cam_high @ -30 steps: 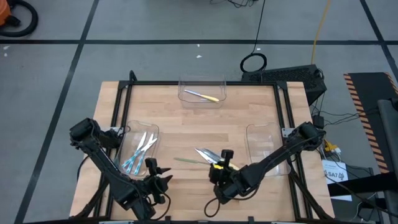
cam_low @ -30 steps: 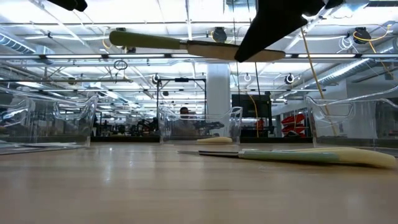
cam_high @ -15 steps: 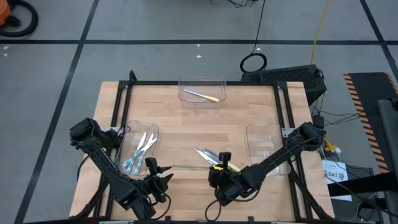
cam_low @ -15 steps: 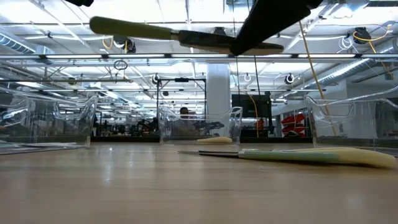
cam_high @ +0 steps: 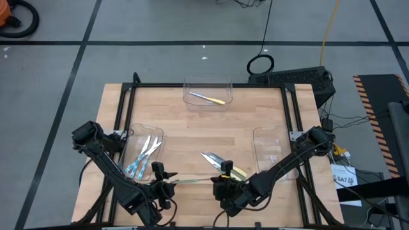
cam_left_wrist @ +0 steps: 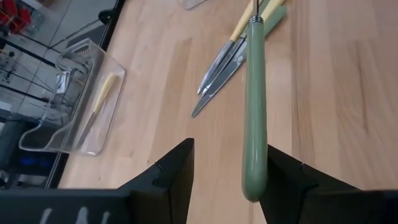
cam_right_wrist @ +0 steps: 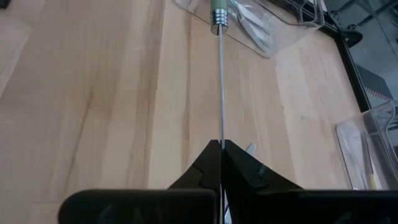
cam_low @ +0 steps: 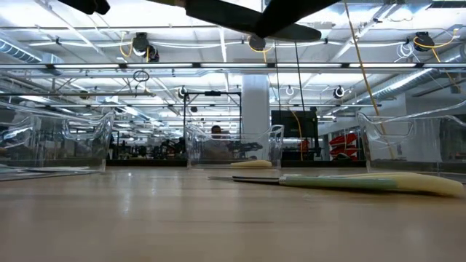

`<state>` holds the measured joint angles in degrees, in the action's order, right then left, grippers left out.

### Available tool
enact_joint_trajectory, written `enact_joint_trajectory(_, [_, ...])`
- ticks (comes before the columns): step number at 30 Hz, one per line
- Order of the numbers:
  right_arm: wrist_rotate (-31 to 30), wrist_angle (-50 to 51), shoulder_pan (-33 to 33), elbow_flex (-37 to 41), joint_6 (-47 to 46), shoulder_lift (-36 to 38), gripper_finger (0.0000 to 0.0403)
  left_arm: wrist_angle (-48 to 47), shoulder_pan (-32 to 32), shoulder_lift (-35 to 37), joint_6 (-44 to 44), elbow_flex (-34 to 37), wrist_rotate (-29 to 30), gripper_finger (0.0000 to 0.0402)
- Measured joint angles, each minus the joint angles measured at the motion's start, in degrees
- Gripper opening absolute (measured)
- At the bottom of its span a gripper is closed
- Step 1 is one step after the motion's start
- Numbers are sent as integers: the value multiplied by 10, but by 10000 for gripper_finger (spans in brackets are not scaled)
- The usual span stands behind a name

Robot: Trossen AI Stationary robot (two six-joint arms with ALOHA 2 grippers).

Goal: Sort silverware by color (type)
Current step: Put the left green knife into the bottom right transparent bin

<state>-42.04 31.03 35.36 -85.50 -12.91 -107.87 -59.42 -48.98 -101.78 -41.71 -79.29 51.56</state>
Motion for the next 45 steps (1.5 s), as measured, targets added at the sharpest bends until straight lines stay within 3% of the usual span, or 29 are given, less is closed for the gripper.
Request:
enact_joint_trajectory(5, [0, 0, 0, 0, 0, 0, 0, 2, 0, 0, 10, 0, 4, 146])
enact_joint_trajectory(16, [-3, 1, -1, 0, 1, 0, 1, 47, 0, 0, 68, 0, 4, 26])
enact_joint_trajectory(20, [-4, 5, -1, 0, -1, 0, 2, 58, 4, 0, 68, 0, 17, 31])
enact_joint_trajectory(26, [-17, -3, -2, 0, -15, 0, 3, 68, 11, 0, 56, 0, 66, 123])
enact_joint_trajectory(29, [-17, 0, -2, 0, -14, 0, 3, 68, 9, 0, 57, 0, 70, 148])
enact_joint_trajectory(36, [-17, 13, 2, 0, -31, 6, 3, 42, 8, 4, 59, 0, 72, 155])
enact_joint_trajectory(45, [-14, 186, 21, 0, -241, 89, 2, -12, -3, 62, 50, 0, 123, 156])
